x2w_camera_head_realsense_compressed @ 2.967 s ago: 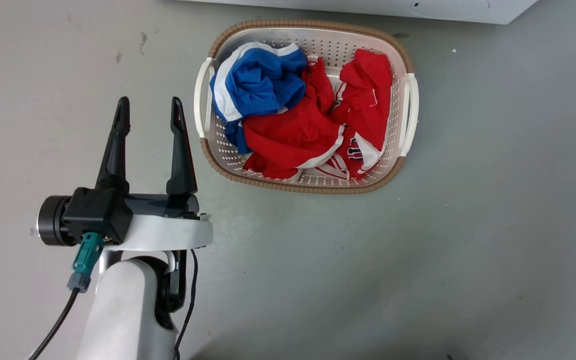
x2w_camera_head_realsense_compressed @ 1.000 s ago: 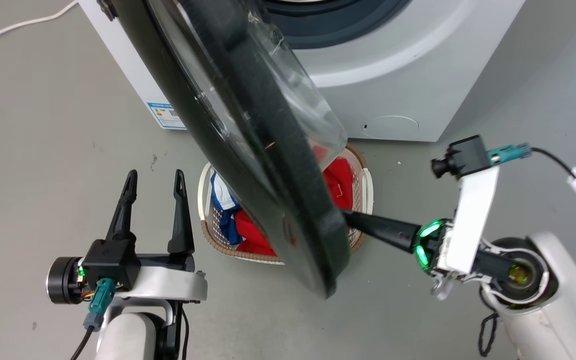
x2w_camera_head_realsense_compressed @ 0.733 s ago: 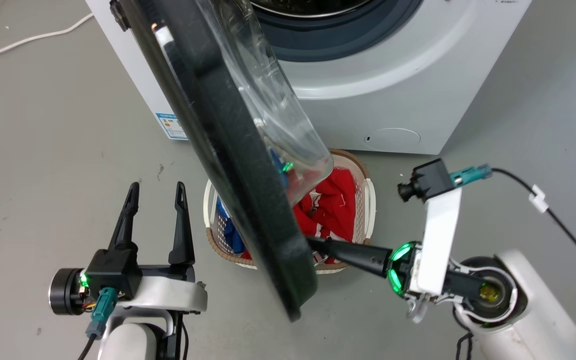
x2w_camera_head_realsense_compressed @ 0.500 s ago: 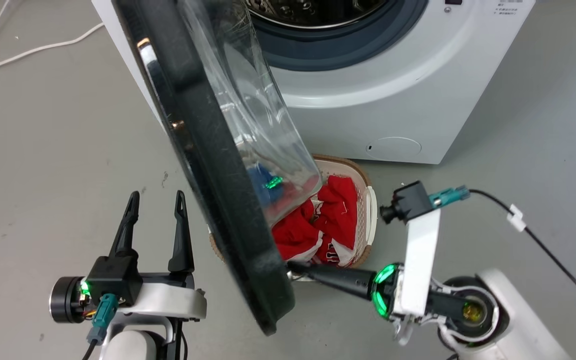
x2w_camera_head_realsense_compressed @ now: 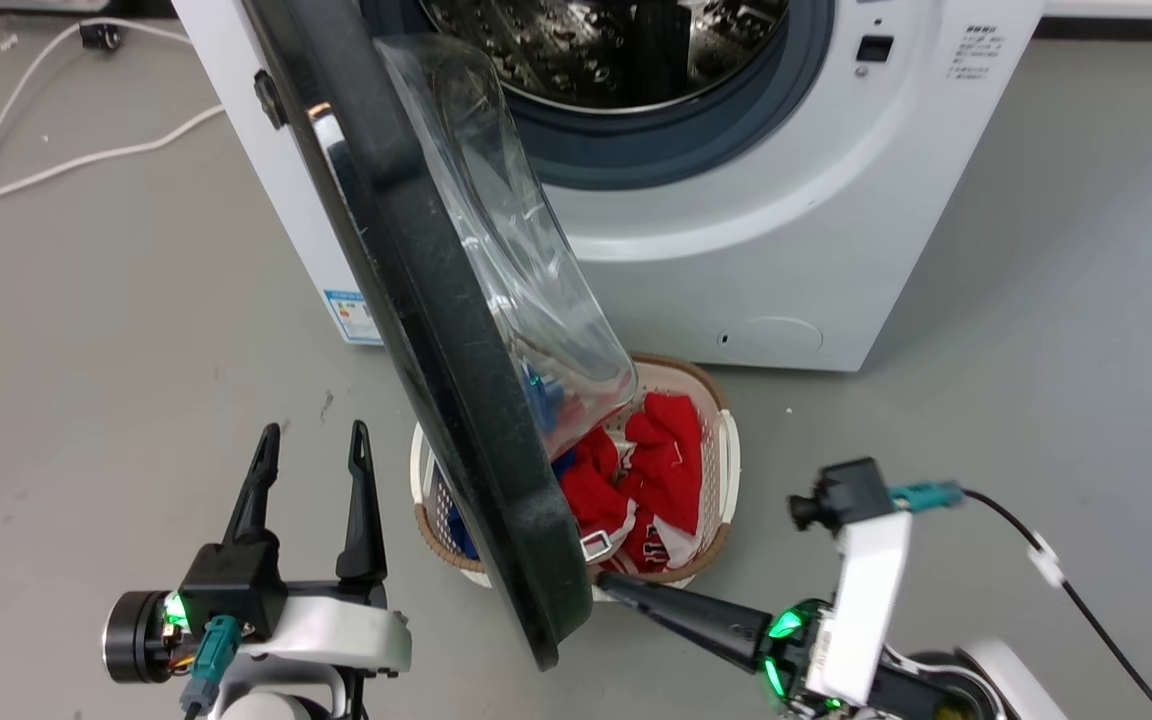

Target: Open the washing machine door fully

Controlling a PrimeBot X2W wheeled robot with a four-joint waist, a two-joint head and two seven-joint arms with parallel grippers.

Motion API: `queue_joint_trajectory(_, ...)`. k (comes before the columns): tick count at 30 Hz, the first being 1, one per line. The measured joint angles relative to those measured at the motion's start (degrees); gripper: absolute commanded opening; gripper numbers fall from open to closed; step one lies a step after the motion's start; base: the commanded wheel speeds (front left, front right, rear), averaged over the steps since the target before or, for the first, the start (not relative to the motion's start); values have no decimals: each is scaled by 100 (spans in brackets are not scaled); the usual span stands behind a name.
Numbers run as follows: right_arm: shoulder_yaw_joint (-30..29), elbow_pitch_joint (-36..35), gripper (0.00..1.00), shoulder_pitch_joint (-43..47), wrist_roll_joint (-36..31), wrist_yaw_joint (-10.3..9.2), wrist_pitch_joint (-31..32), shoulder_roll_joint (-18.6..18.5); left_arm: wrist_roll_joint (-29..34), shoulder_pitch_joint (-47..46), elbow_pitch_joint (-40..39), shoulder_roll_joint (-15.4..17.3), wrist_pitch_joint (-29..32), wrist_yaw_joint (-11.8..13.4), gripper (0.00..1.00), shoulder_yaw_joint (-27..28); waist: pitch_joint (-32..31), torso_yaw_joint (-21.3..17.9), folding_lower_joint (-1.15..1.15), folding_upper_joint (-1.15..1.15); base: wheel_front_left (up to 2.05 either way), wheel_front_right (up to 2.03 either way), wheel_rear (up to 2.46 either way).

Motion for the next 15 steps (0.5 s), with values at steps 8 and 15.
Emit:
queue_joint_trajectory(8,-688,-449,36,508,-41,0,-1024,85,-2,268,45,0,-1,1,100,40,-371,-58,0,0,0,0,0)
queue_joint_trajectory(15,-1626,-891,100,865,-78,0,-2356,289,-3,509,66,1,0,0,100,60,-714,-81,0,0,0,0,0)
